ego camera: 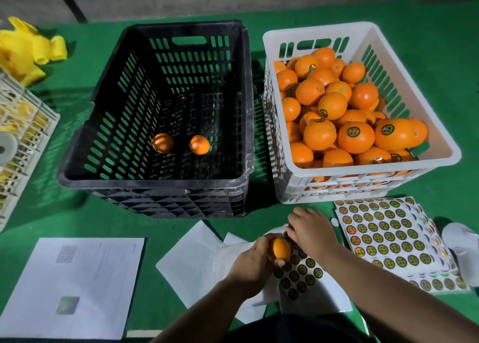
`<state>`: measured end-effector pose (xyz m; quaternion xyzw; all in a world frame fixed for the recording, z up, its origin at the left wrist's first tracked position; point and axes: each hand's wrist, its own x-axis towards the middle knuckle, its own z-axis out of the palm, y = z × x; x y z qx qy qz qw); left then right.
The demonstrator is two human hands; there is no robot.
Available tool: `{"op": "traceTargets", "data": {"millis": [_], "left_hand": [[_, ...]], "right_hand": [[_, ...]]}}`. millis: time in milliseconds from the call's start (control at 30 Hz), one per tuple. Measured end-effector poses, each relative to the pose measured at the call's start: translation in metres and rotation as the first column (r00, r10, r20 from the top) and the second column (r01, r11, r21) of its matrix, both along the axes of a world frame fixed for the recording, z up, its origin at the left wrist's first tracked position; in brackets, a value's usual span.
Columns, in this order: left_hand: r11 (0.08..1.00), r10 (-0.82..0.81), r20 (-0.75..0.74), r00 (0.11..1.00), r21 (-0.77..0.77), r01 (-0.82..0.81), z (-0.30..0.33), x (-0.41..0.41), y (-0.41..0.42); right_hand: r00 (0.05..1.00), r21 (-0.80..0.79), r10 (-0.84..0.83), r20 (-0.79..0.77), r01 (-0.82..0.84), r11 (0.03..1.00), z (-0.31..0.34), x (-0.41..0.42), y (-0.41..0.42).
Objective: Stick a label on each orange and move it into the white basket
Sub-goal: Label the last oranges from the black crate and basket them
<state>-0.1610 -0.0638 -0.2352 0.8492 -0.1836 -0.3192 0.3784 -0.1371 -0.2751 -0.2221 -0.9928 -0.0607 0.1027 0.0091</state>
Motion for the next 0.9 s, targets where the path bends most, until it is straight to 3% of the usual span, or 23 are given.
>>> {"op": "traceTargets", "data": {"millis": [367, 600, 800, 900], "left_hand": [[1.000, 0.018, -0.006, 1.000, 0.001, -0.018, 0.004, 0.001, -0.001], [0.999, 0.037, -0.022, 0.999, -0.025, -0.038, 0.004, -0.001, -0.001], [0.998, 0.062, -0.032, 0.998, -0.020, -0.063, 0.000, 0.000, -0.001], [0.998, 0.056, -0.030, 0.998, -0.022, -0.057, -0.002, 0.000, -0.001]], "right_hand": [[0.999, -0.044, 0.039, 0.036, -0.037, 0.998, 0.004, -0.004, 0.003], [0.982, 0.093, -0.181, 0.050, 0.176, 0.980, 0.004, 0.005, 0.005], [0.995, 0.076, -0.093, -0.032, 0.095, 0.993, -0.004, -0.003, 0.003], [0.993, 0.094, -0.116, 0.000, 0.115, 0.989, -0.004, -0.007, 0.001]]}}
